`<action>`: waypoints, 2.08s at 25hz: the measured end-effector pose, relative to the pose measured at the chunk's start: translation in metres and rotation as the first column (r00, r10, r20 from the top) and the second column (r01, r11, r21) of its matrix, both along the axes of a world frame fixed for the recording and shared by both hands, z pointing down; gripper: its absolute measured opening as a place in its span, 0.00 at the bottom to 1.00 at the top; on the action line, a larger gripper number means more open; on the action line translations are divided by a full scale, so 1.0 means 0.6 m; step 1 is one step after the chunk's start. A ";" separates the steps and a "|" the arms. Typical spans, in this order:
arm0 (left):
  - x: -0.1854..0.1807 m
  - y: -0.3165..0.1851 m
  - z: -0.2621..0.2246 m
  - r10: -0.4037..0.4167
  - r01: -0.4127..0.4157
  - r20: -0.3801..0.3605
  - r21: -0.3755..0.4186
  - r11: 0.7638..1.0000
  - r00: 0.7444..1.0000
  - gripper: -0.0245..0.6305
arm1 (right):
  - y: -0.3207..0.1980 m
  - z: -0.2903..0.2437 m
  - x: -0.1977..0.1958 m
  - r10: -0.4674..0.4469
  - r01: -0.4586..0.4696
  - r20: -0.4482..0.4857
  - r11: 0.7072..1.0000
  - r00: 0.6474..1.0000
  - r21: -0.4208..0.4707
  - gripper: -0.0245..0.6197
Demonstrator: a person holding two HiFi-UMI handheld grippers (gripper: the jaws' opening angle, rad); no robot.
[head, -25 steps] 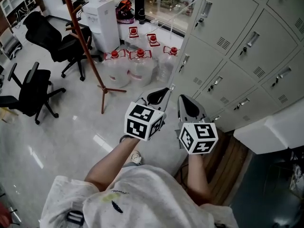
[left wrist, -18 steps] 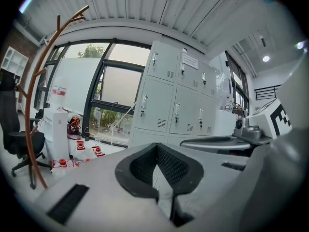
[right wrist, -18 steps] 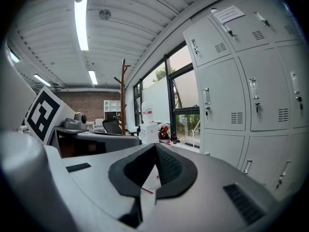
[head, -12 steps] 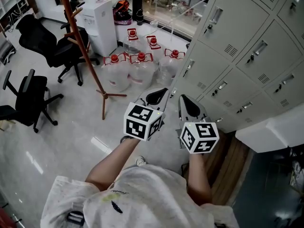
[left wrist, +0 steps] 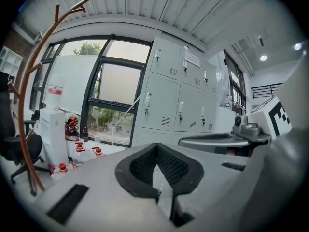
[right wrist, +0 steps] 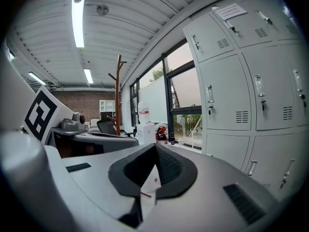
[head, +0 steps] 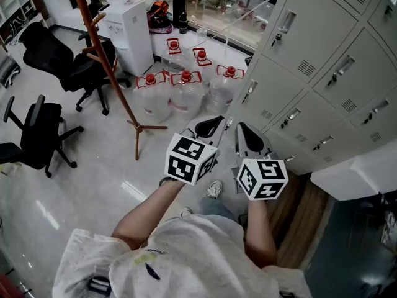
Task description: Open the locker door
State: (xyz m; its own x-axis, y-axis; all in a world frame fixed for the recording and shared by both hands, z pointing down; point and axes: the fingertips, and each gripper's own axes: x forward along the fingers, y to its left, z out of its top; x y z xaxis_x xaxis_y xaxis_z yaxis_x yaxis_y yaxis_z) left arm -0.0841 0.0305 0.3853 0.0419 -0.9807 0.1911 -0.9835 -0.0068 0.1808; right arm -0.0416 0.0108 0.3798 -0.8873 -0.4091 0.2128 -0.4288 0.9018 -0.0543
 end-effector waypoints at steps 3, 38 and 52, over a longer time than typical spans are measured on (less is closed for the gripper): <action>-0.010 -0.021 0.005 -0.001 0.001 0.006 -0.005 1.000 1.000 0.04 | -0.021 -0.001 -0.012 -0.001 0.001 0.011 1.000 1.000 0.004 0.04; -0.116 -0.459 -0.026 -0.037 0.041 0.103 -0.039 0.998 0.994 0.04 | -0.462 -0.033 -0.118 -0.047 0.050 0.131 0.998 0.990 -0.024 0.04; -0.123 -0.549 -0.016 0.106 -0.104 0.074 -0.032 0.994 0.992 0.04 | -0.556 -0.043 -0.124 0.115 -0.120 0.126 0.992 0.985 0.026 0.04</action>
